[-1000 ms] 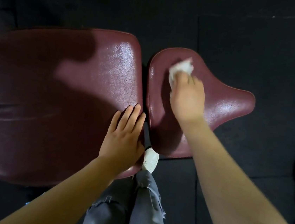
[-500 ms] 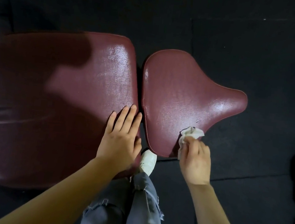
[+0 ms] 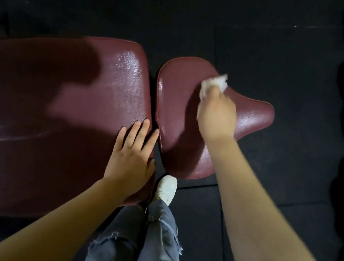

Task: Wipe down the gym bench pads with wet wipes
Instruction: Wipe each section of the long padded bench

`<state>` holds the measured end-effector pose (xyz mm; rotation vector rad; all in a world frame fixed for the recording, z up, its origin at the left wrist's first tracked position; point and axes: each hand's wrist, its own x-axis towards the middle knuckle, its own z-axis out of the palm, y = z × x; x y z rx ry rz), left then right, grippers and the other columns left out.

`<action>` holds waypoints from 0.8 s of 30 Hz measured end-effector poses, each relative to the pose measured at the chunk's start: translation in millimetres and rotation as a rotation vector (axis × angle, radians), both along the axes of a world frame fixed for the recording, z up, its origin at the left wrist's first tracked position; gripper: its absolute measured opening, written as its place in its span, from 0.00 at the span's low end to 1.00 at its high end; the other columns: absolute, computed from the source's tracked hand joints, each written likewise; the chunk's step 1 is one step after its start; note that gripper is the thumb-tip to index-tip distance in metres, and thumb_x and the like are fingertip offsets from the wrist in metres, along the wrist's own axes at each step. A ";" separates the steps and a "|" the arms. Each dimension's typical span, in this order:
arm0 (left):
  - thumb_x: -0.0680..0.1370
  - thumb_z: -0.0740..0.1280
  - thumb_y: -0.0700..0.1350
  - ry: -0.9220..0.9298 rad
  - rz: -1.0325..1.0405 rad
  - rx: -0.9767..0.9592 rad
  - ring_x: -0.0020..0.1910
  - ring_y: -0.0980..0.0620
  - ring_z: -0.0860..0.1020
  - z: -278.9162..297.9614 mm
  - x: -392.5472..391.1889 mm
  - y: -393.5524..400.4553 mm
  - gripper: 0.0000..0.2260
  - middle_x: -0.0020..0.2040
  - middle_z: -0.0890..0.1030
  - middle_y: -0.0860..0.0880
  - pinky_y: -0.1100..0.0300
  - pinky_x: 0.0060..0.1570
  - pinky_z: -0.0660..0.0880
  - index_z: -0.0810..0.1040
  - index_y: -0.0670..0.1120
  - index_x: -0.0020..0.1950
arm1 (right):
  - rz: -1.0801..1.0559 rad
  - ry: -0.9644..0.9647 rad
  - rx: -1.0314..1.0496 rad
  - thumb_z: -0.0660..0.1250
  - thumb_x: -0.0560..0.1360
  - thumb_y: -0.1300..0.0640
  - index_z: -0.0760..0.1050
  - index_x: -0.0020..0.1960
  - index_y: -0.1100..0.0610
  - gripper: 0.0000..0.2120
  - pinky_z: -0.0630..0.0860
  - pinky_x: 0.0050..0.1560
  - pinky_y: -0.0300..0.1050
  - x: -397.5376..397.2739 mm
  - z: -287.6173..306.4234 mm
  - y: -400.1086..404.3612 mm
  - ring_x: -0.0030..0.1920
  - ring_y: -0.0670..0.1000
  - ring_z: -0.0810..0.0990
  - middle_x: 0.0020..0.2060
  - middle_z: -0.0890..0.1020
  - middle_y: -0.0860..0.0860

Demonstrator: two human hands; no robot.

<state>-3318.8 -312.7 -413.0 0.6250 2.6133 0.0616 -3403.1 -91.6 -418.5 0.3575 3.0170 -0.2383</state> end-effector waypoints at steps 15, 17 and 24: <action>0.76 0.54 0.55 0.015 0.011 -0.026 0.79 0.42 0.52 -4.1 2.9 1.3 0.32 0.80 0.55 0.41 0.41 0.76 0.51 0.58 0.48 0.80 | 0.038 0.084 0.118 0.63 0.73 0.67 0.74 0.50 0.65 0.06 0.71 0.38 0.52 -20.8 -11.2 39.5 0.36 0.62 0.78 0.36 0.80 0.60; 0.77 0.55 0.54 0.004 0.023 -0.019 0.79 0.42 0.52 -2.5 3.3 2.2 0.31 0.80 0.55 0.41 0.40 0.76 0.51 0.58 0.48 0.80 | 0.056 0.103 0.136 0.62 0.73 0.67 0.73 0.48 0.65 0.05 0.68 0.34 0.50 -12.2 -7.1 39.0 0.33 0.62 0.77 0.33 0.79 0.60; 0.76 0.63 0.52 -0.021 0.027 -0.004 0.79 0.42 0.54 0.8 0.8 2.7 0.32 0.80 0.57 0.41 0.41 0.76 0.52 0.60 0.47 0.79 | 0.339 0.045 -0.075 0.56 0.74 0.60 0.76 0.49 0.61 0.11 0.69 0.37 0.50 65.3 1.1 55.9 0.34 0.59 0.78 0.34 0.80 0.54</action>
